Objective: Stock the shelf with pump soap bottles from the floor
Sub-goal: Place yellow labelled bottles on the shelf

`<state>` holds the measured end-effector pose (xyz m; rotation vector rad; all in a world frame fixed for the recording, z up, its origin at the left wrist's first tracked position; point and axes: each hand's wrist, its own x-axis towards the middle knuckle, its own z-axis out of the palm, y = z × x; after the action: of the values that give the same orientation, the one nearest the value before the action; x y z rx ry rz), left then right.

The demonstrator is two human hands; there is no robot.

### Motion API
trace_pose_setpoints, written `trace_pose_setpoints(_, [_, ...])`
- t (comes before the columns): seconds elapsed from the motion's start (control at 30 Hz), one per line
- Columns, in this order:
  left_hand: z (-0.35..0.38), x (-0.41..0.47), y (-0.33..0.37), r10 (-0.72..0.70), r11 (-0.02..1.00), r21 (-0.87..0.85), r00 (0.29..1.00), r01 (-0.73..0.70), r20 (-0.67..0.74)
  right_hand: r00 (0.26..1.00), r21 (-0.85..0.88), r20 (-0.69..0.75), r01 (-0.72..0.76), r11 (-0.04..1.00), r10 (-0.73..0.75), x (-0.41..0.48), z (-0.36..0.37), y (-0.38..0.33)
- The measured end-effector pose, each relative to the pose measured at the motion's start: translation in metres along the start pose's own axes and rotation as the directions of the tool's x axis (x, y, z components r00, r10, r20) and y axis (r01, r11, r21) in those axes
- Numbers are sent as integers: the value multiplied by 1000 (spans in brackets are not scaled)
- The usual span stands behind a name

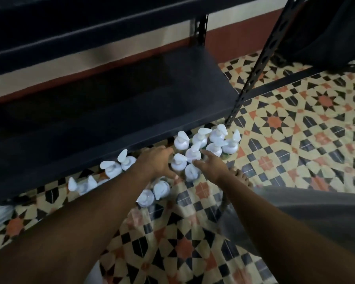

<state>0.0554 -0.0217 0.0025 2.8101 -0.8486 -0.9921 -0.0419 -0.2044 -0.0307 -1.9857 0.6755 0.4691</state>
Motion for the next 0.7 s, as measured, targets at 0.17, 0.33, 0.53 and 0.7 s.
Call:
trace_pose_setpoints(0.17, [4, 41, -4, 55, 996, -74, 992, -47, 115, 995, 158, 90, -60, 986, 47, 34, 7, 4])
trace_pose_setpoints(0.33, [18, 59, -1, 90, 994, -74, 986, -80, 138, 991, 181, 105, -100, 978, 82, 55, 13, 11])
trace_pose_setpoints(0.53, [17, 63, -13, 71, 990, -130, 996, -63, 57, 993, 139, 57, -106, 985, 99, 67, 20, 8])
trace_pose_setpoints(0.7, [1, 51, -25, 51, 980, -192, 999, -48, 9, 993, -119, -8, -119, 986, 119, 69, 25, 0])
